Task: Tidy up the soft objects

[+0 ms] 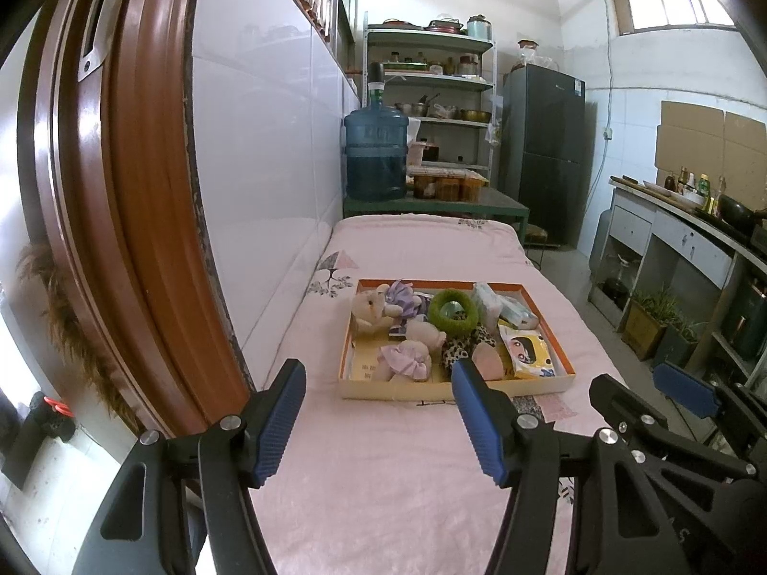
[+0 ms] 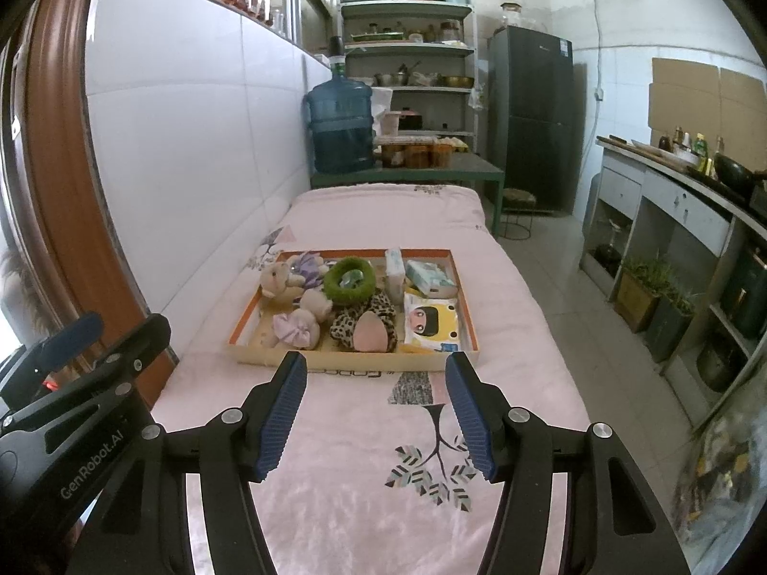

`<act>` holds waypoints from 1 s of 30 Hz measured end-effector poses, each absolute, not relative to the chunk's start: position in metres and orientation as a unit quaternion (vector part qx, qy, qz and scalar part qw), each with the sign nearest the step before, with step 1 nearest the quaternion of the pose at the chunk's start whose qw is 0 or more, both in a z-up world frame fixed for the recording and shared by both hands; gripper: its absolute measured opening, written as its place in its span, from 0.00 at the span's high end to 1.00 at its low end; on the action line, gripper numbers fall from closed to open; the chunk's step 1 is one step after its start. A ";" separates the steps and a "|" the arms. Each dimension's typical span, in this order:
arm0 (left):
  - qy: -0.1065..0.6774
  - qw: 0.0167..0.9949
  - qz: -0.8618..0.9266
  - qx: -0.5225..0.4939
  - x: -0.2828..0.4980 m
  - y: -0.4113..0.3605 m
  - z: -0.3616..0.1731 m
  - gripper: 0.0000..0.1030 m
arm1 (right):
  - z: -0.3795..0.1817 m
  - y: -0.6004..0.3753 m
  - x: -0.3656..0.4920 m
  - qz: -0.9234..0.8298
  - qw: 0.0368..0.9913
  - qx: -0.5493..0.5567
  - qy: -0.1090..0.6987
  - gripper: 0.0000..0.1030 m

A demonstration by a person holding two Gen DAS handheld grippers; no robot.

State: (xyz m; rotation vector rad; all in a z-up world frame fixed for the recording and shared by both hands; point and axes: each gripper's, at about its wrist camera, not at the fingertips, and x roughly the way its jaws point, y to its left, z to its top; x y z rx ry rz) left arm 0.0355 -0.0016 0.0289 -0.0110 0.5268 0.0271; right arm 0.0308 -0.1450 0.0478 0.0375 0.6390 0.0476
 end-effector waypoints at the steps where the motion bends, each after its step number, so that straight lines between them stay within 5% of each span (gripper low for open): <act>1: 0.260 0.965 0.014 -0.005 0.036 -0.002 0.029 0.38 | 0.048 -0.145 0.031 0.024 0.949 0.019 0.314 0.40; 30: 0.265 0.964 0.014 -0.005 0.036 -0.001 0.022 0.38 | 0.044 -0.146 0.031 0.023 0.949 0.019 0.314 0.40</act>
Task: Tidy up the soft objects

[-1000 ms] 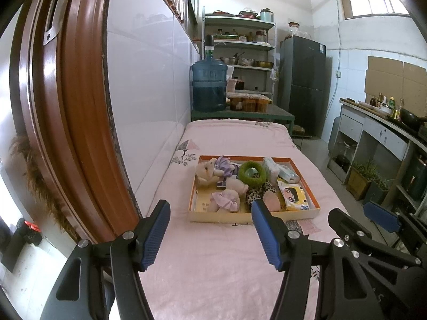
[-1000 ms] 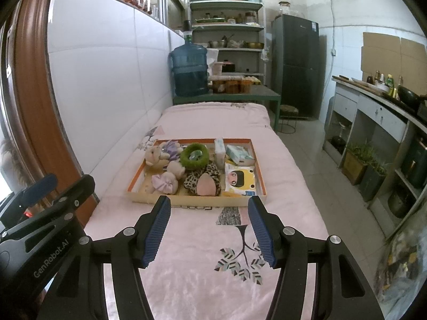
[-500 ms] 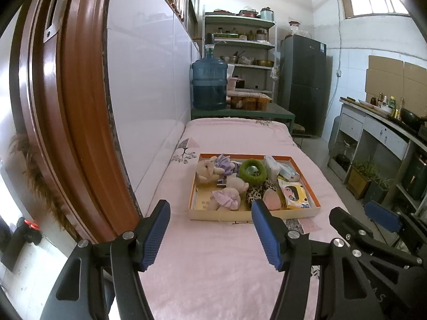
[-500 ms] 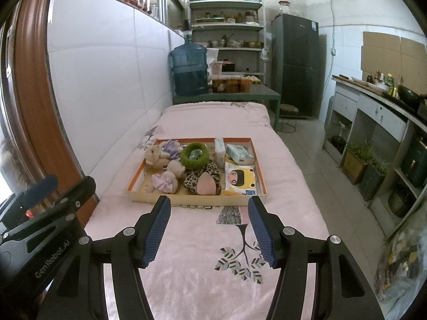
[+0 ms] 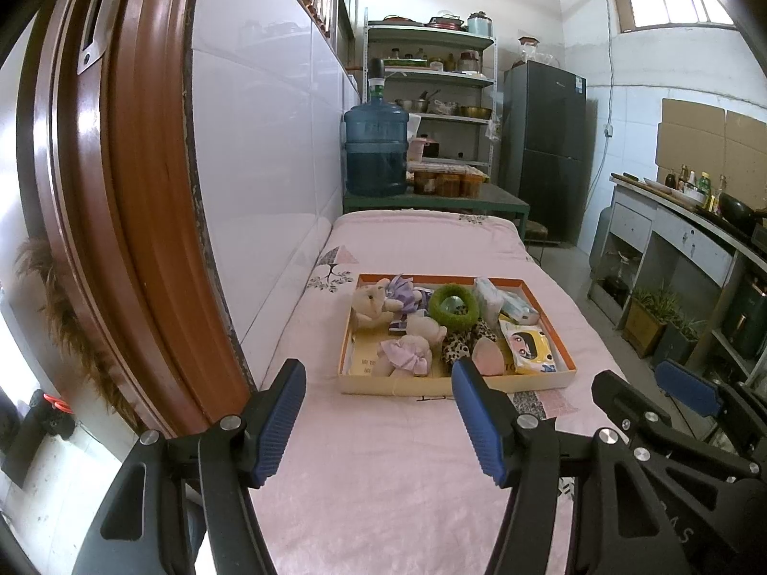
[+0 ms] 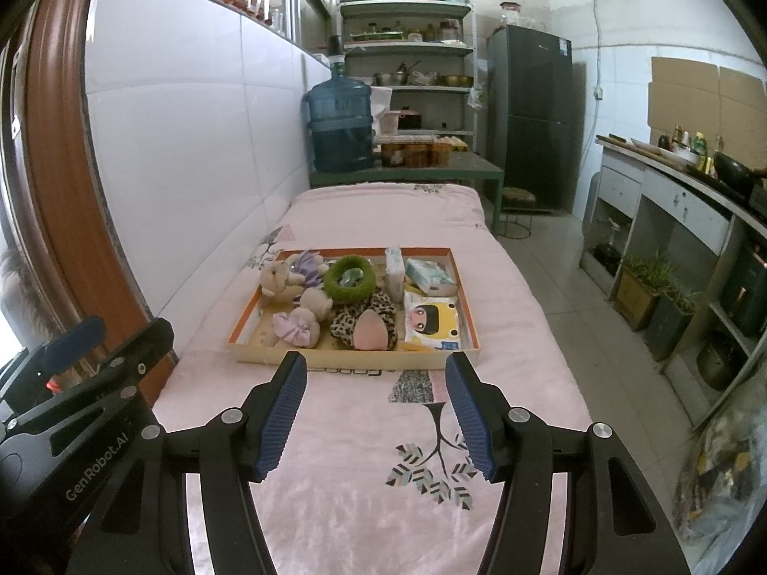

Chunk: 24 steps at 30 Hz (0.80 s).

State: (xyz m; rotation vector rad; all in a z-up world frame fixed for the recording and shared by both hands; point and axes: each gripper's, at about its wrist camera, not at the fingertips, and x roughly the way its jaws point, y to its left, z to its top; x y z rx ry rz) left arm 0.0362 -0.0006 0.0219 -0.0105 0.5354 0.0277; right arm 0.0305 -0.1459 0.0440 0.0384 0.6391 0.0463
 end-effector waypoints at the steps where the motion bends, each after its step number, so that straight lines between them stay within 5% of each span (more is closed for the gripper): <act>1: 0.264 0.964 0.014 -0.005 0.036 -0.001 0.022 0.38 | 0.044 -0.146 0.031 0.023 0.949 0.019 0.314 0.40; 24: 0.266 0.964 0.014 -0.005 0.036 -0.001 0.021 0.38 | 0.043 -0.145 0.030 0.023 0.948 0.019 0.316 0.40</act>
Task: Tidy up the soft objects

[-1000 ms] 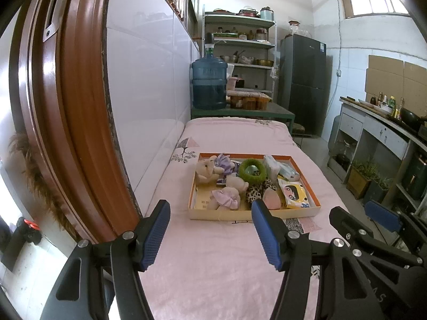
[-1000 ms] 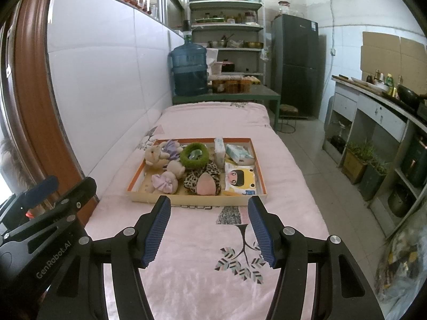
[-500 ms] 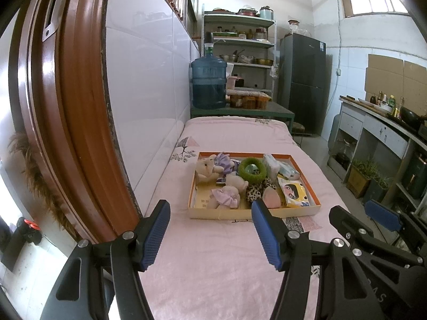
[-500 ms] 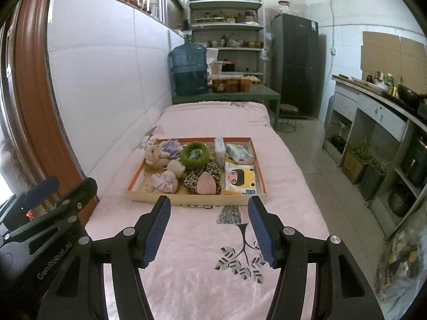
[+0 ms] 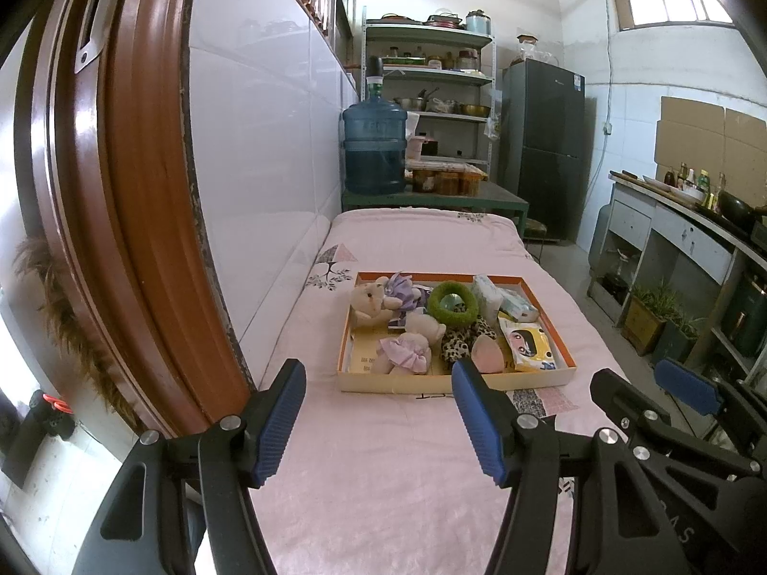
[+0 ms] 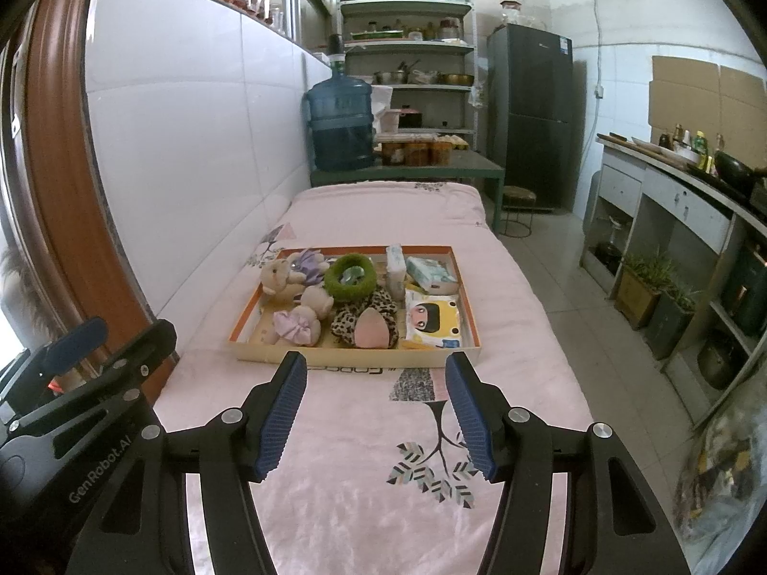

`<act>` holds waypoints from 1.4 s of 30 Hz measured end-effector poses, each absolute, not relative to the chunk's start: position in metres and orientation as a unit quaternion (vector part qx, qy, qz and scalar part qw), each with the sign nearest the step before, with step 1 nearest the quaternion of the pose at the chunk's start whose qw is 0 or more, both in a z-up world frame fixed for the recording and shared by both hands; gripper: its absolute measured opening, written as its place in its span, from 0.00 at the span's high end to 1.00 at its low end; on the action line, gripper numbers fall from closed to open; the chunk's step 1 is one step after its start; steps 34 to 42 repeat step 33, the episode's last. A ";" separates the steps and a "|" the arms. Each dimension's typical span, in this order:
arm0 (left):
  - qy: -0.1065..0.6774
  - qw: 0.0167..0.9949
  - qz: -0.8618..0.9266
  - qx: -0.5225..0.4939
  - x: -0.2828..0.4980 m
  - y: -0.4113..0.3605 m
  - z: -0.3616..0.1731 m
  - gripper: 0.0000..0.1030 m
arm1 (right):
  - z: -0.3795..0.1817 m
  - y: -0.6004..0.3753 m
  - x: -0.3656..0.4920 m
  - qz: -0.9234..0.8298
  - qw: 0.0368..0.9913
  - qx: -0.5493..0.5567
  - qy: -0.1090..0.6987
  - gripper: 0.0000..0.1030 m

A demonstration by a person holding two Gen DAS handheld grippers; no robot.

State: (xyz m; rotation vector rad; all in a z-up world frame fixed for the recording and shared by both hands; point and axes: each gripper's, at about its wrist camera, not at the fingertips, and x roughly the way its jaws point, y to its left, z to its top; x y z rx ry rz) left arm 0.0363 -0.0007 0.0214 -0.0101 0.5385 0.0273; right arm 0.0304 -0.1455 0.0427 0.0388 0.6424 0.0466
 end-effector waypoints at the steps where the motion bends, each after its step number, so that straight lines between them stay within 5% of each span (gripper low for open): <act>1: 0.266 0.964 0.013 -0.005 0.036 -0.001 0.022 0.38 | 0.042 -0.146 0.030 0.023 0.948 0.019 0.315 0.40; 42: 0.267 0.964 0.016 -0.003 0.035 -0.002 0.019 0.38 | 0.039 -0.143 0.030 0.023 0.948 0.020 0.318 0.40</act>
